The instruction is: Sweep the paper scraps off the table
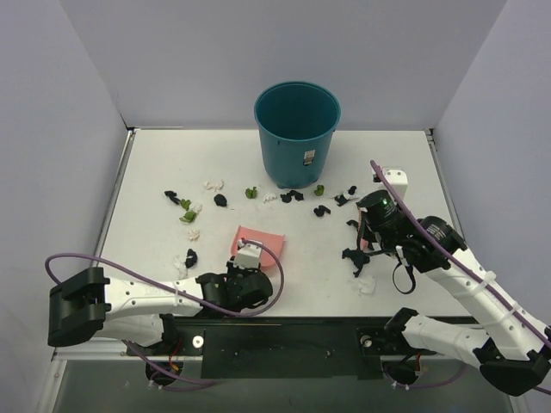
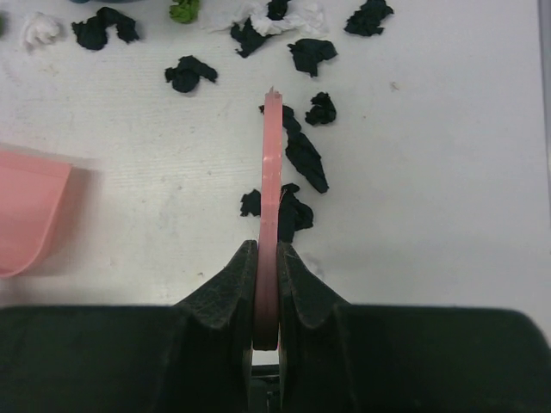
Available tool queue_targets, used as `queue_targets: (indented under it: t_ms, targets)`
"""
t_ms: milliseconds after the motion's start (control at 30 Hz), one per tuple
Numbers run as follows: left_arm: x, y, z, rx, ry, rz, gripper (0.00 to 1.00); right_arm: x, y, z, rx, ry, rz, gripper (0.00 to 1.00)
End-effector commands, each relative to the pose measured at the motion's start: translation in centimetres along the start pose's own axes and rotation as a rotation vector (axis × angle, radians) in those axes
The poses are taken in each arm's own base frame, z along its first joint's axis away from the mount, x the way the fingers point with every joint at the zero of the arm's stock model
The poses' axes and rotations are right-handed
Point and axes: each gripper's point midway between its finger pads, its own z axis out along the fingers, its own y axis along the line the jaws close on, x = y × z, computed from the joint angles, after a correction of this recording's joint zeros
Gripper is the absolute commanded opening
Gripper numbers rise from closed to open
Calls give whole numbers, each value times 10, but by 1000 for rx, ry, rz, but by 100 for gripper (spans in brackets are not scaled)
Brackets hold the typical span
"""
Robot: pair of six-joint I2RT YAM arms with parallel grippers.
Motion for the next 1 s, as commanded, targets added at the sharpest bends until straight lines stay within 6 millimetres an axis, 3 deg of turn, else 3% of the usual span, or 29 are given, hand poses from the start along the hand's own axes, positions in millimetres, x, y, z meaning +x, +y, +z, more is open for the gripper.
queue_targets:
  t_ms: [0, 233, 400, 700, 967]
  targets:
    - [-40, -24, -27, 117, -16, 27, 0, -13, -37, -12, 179, -18, -20, 0]
    - [-59, -55, -56, 305, 41, 176, 0, -4, -76, -16, 374, 66, -68, 0]
    - [-63, -72, -72, 399, 100, 291, 0, 18, -84, -2, 452, 181, -116, 0]
    - [-32, -103, -85, 605, 253, 494, 0, 67, -55, 22, 347, 368, -144, 0]
    - [-11, -128, -85, 679, 325, 577, 0, 80, -25, 29, 213, 394, -149, 0]
